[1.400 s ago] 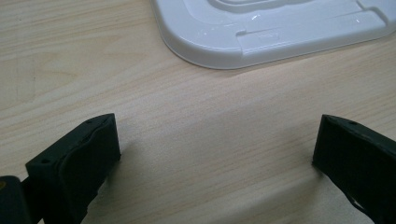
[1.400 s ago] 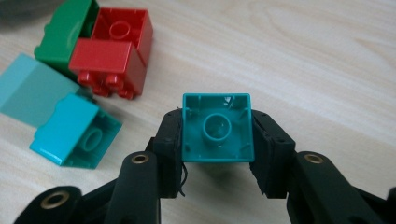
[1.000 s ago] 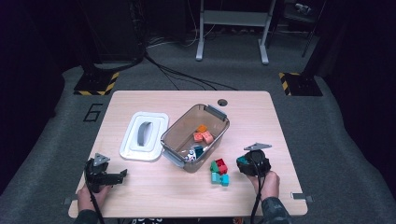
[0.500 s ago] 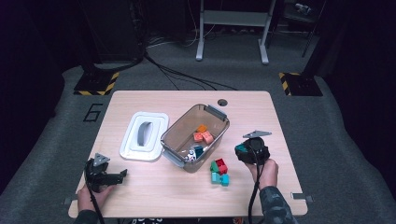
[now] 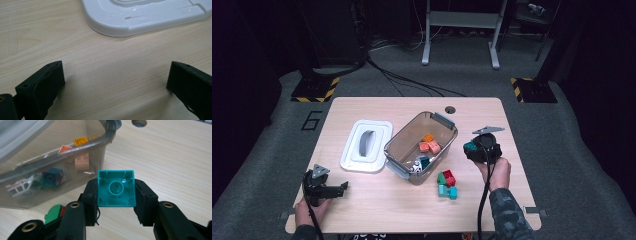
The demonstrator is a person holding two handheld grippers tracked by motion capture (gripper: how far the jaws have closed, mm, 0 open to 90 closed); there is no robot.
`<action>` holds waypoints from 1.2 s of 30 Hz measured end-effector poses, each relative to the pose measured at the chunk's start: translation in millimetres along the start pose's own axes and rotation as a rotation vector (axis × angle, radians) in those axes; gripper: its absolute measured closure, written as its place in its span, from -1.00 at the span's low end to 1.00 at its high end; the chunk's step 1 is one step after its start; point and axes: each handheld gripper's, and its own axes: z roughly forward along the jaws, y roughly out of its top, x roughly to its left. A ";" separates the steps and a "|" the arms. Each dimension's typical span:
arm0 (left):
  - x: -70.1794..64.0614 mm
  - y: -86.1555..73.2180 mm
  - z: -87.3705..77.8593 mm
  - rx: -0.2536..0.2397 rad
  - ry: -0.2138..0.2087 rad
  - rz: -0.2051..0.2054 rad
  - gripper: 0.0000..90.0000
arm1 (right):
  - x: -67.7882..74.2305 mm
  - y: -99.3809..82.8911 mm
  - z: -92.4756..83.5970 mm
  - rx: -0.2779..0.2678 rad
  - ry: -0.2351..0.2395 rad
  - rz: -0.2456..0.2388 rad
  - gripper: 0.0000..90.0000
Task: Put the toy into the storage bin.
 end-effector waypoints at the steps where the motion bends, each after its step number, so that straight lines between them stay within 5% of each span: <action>1: -0.1 0.0 0.2 -0.002 0.000 -0.002 -0.97 | 0.5 3.2 -1.1 -0.003 0.002 0.000 0.31; 11: 0.0 0.0 0.2 -0.002 0.000 -0.002 -0.97 | 6.2 29.6 -2.8 -0.021 0.018 -0.014 0.31; 26: -0.1 0.0 0.0 0.001 0.000 -0.004 -0.97 | 31.3 60.4 22.6 -0.014 0.054 -0.076 0.31; 36: 0.0 0.0 0.0 0.001 -0.001 -0.003 -0.97 | 49.9 69.6 45.2 0.042 0.059 -0.125 0.31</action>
